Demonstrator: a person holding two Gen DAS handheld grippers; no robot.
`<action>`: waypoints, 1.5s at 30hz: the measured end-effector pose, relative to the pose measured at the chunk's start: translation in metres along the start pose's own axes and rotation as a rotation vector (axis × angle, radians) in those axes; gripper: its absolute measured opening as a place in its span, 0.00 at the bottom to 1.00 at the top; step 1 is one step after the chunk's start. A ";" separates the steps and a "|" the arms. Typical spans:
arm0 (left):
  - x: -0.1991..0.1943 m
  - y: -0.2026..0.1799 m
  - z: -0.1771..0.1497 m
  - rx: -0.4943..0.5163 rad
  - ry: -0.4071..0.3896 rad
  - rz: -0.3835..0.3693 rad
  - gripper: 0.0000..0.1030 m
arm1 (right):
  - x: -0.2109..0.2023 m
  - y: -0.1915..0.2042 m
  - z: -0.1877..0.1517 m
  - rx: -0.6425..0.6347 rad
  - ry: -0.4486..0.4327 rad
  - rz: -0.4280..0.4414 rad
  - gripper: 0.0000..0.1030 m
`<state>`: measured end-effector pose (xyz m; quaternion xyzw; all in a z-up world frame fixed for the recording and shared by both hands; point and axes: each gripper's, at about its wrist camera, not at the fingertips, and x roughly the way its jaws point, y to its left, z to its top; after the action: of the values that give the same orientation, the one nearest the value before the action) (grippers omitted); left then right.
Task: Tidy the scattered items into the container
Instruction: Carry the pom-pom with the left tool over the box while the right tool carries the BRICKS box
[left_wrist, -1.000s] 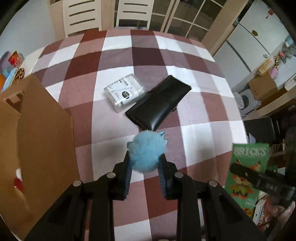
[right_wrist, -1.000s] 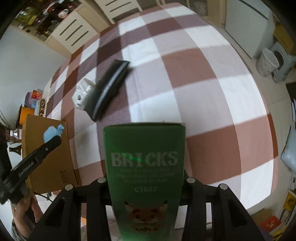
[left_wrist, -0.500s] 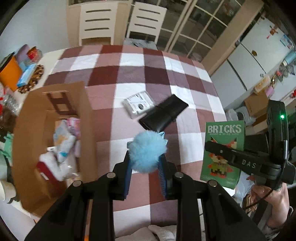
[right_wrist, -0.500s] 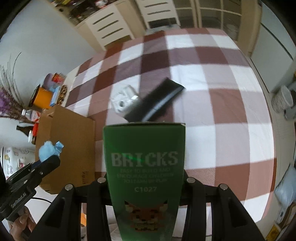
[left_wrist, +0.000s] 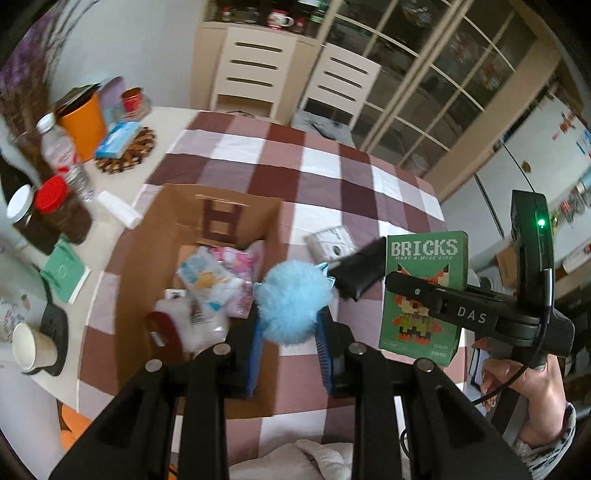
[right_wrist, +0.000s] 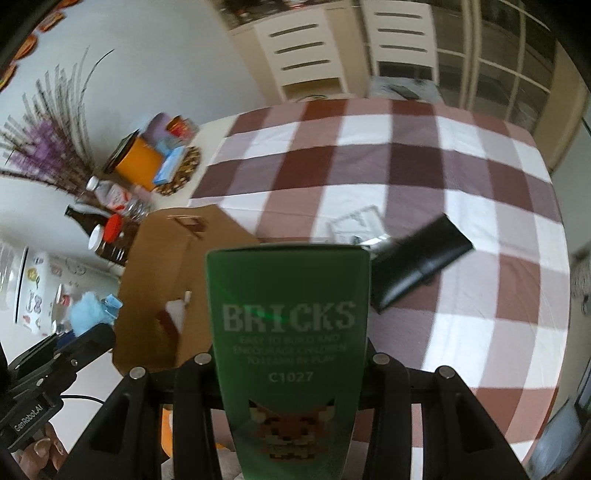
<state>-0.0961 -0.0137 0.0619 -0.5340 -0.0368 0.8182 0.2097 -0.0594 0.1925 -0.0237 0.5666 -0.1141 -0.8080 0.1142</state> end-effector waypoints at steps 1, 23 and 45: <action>-0.002 0.006 -0.001 -0.009 -0.003 0.011 0.26 | 0.001 0.007 0.002 -0.016 0.002 0.003 0.42; -0.039 0.109 -0.023 -0.191 -0.062 0.155 0.26 | 0.030 0.138 0.031 -0.276 0.054 0.083 0.43; 0.000 0.093 -0.019 -0.136 0.054 0.095 0.26 | 0.077 0.167 0.045 -0.350 0.156 0.062 0.43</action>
<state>-0.1075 -0.1017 0.0273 -0.5700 -0.0614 0.8082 0.1349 -0.1186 0.0120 -0.0249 0.5951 0.0198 -0.7654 0.2443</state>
